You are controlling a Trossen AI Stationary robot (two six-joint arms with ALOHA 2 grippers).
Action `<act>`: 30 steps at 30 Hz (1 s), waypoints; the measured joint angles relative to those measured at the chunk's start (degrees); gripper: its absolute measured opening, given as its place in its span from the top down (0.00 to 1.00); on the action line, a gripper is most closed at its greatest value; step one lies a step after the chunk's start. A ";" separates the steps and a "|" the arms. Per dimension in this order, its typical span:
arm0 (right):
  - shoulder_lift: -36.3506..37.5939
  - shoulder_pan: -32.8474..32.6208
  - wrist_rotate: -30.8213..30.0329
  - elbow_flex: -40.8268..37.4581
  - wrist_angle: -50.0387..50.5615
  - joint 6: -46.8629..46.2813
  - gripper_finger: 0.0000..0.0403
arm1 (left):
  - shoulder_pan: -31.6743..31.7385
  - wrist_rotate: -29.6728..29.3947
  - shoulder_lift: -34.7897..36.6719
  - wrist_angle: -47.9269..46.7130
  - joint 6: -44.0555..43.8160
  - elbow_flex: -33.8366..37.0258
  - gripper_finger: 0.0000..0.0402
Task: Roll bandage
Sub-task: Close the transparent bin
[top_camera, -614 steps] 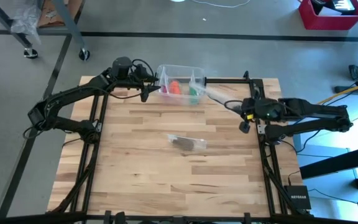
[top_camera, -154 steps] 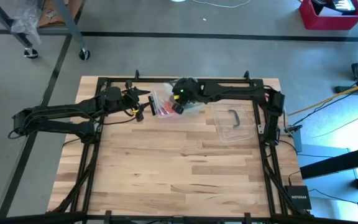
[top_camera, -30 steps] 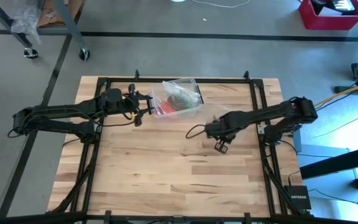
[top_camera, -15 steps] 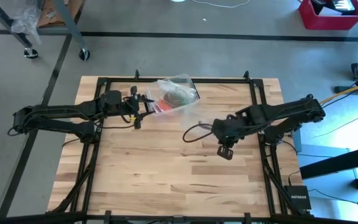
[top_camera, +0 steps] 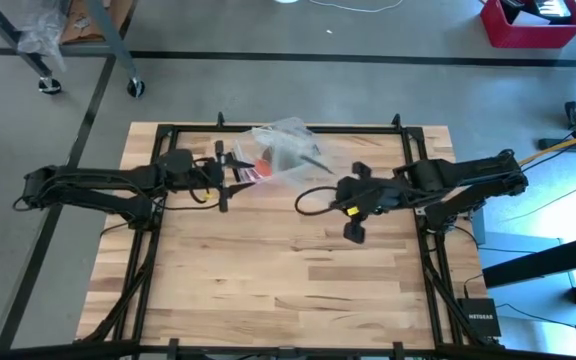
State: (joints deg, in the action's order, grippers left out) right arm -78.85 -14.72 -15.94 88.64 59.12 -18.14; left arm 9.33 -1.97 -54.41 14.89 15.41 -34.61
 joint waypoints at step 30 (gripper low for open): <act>-6.69 3.50 2.01 -10.01 -41.93 27.64 0.99 | -2.71 2.30 -7.85 27.59 -7.90 -0.02 0.48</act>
State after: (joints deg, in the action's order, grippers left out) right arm -85.54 -11.22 -13.93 78.63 17.20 9.50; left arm 6.61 0.34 -62.26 42.48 7.51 -34.63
